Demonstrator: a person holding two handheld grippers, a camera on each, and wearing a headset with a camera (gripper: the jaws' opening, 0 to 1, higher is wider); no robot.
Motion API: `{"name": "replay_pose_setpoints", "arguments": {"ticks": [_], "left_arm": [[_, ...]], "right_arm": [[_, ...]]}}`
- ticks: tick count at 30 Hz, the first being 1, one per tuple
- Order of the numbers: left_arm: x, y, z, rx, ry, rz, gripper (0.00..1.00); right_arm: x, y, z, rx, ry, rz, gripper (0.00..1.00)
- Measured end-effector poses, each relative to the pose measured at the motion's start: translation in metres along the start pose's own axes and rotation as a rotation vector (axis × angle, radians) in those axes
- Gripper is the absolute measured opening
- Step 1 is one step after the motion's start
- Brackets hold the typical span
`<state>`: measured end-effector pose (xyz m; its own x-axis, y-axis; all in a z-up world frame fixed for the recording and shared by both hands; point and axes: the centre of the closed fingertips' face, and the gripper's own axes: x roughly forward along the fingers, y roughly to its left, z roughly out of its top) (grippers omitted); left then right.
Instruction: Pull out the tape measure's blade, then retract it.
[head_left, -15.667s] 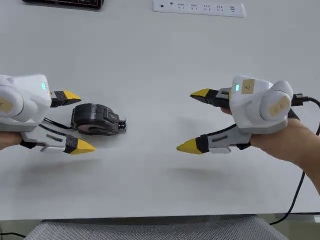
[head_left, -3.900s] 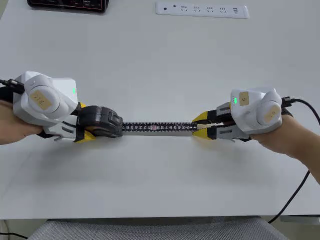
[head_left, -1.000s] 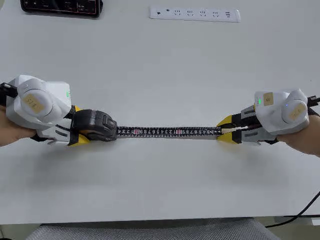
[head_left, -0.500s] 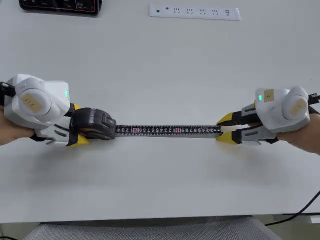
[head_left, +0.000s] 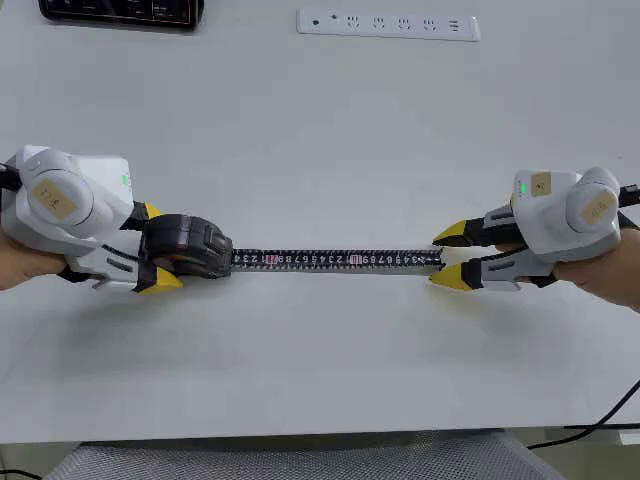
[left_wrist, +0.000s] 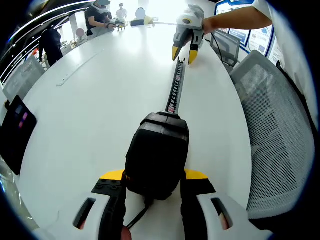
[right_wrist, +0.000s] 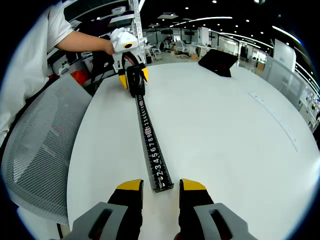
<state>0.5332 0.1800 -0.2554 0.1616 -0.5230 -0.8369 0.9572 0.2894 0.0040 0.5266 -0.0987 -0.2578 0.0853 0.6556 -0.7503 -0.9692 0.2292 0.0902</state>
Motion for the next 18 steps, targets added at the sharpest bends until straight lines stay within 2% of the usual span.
{"name": "replay_pose_setpoints", "arguments": {"ticks": [3, 7, 10, 18], "left_arm": [[-0.003, 0.002, 0.002, -0.016, -0.014, 0.013, 0.40], [-0.009, 0.006, 0.005, -0.074, -0.048, 0.049, 0.43], [-0.014, 0.006, 0.007, -0.133, -0.085, 0.069, 0.46], [-0.023, 0.005, 0.008, -0.207, -0.144, 0.109, 0.50]], "right_arm": [[-0.001, -0.001, 0.003, 0.005, -0.009, -0.010, 0.26], [-0.004, -0.002, 0.009, 0.044, -0.033, -0.043, 0.30], [-0.006, -0.002, 0.011, 0.062, -0.045, -0.079, 0.35], [-0.010, 0.001, 0.012, 0.105, -0.065, -0.125, 0.41]]}}
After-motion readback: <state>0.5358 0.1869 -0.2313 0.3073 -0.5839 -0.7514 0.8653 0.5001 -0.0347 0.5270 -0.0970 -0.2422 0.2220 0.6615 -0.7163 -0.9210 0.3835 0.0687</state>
